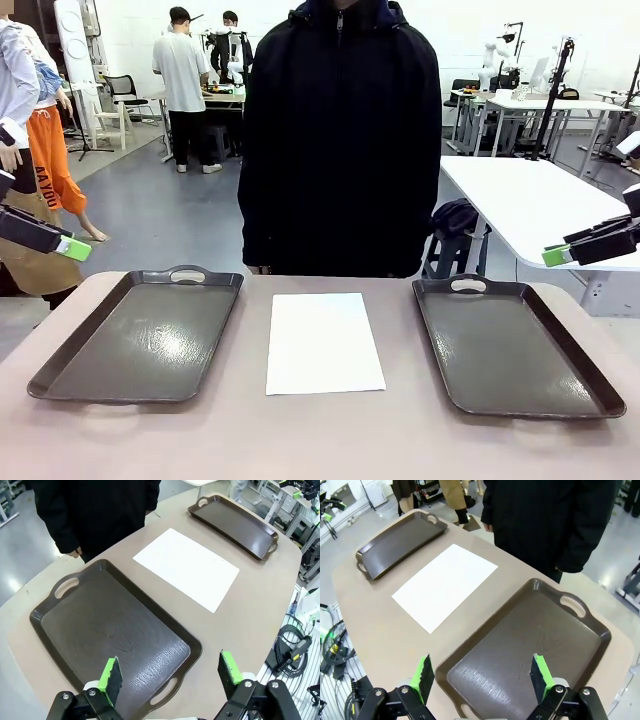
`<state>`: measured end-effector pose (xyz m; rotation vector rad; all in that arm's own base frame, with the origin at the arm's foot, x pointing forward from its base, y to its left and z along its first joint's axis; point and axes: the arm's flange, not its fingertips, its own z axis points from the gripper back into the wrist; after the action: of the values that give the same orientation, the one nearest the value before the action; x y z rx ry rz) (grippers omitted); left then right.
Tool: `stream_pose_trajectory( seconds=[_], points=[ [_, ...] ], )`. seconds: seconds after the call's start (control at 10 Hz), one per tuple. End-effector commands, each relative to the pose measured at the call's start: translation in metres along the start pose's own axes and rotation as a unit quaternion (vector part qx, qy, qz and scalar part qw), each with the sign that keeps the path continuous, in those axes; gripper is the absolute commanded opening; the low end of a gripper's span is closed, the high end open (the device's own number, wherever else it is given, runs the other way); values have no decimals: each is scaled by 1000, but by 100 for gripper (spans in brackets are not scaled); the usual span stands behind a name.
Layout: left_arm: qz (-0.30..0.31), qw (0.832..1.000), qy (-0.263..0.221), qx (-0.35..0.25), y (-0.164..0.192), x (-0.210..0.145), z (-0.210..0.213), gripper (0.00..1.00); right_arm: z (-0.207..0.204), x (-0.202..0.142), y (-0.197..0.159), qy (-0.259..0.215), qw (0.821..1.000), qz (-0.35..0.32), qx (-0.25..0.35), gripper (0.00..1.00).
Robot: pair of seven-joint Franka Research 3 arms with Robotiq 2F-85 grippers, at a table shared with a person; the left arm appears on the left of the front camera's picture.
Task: Sort the A4 documents.
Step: Receive the A4 Paper.
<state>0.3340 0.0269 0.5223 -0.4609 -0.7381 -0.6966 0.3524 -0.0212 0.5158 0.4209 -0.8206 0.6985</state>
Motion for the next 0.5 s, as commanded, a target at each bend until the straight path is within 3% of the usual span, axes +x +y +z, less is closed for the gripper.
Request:
stream_pose_trajectory(
  seconds=[0.0, 0.4],
  points=[
    [-11, 1000, 1, 2, -1, 1, 2, 100, 4, 1, 2, -6, 1000, 1, 7, 100],
    [-11, 1000, 1, 2, -1, 1, 2, 100, 4, 1, 2, -6, 1000, 1, 7, 100]
  ],
)
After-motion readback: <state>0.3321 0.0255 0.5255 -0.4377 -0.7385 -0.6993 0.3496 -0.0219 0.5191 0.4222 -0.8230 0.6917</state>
